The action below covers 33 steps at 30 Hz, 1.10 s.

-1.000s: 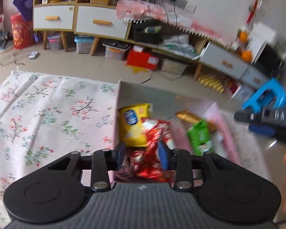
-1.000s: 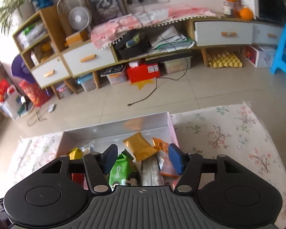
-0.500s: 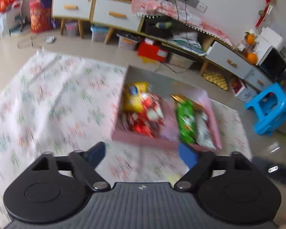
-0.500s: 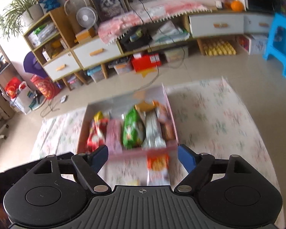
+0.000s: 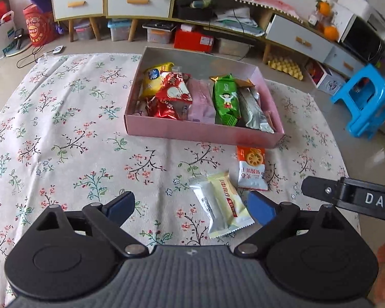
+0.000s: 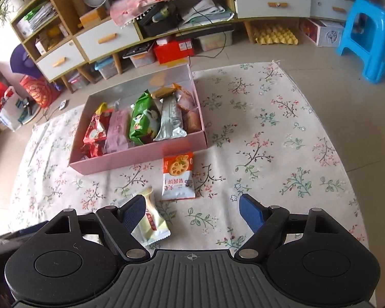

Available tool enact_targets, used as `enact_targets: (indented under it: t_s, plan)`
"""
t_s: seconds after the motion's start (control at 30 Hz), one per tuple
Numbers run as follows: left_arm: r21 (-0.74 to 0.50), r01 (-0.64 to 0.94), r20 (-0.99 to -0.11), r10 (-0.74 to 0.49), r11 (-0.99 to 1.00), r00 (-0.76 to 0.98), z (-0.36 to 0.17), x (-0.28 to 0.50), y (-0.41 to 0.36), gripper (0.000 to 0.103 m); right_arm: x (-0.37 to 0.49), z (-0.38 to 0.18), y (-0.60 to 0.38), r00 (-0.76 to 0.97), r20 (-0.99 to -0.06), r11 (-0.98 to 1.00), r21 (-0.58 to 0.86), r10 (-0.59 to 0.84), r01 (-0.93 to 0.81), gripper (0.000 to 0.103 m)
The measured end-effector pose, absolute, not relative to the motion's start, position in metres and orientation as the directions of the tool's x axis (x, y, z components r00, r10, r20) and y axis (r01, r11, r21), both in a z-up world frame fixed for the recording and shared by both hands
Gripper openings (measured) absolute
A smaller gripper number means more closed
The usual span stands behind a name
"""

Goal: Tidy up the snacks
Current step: 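Withdraw both grippers from the box toward the white pack and orange cracker packet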

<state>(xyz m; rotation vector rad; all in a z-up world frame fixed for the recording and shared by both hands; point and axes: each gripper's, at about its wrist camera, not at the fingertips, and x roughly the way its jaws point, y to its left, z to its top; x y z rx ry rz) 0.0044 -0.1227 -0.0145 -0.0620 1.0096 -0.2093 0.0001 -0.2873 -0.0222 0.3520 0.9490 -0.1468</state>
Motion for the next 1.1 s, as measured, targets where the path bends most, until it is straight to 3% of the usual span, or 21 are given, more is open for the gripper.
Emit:
enact_targets:
  t_s: [1.1]
  plan:
    - [-0.137,0.178,-0.850,-0.208,0.974,0.484,-0.027,0.001,-0.139,0.093,0.000,-0.019,-0.289,0.588,-0.809,0.945,0.192,-0.001,0.266,0.082]
